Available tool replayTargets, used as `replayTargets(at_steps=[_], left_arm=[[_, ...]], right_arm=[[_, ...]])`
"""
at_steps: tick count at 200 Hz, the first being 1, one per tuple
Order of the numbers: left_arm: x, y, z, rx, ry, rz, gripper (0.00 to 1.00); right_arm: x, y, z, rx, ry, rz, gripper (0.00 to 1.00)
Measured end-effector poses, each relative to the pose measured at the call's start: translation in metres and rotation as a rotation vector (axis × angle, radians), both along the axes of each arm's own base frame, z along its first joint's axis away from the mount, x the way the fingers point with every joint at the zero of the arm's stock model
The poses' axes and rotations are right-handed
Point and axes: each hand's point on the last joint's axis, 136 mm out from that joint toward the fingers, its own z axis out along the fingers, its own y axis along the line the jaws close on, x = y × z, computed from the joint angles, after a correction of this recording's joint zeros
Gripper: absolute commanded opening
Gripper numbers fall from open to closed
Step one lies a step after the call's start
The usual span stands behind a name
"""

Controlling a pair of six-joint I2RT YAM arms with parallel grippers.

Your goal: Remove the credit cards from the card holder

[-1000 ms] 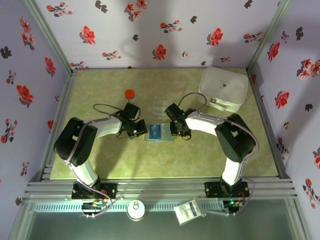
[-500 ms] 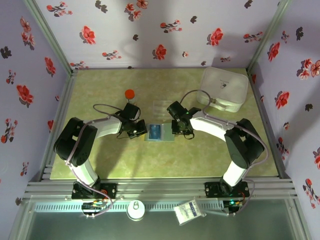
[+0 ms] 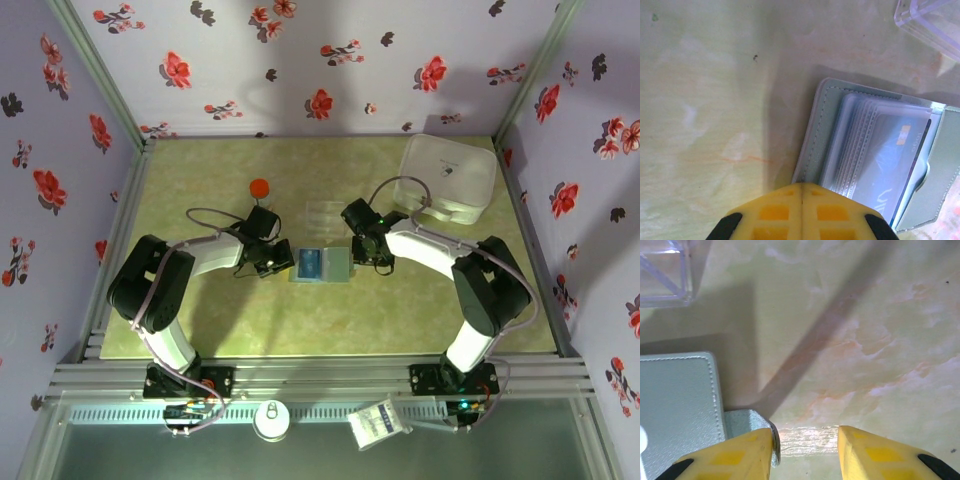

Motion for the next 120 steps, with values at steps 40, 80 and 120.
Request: replayTargets(at_steps=[40,80,120], left_arm=[[0.0,0.0,0.0,0.0,0.0,0.0,0.0],[0.0,0.0,0.0,0.0,0.0,0.0,0.0],[0.0,0.0,0.0,0.001,0.001,0.0,0.0]], right_arm=[[-0.004,-0.008,-0.025,-0.044,0.051,-0.001,0.4],[-0.004,-0.008,-0.03,-0.049,0.056,-0.001,0.39],[-0.003,-0.008,-0.03,-0.05,0.054,0.005,0.39]])
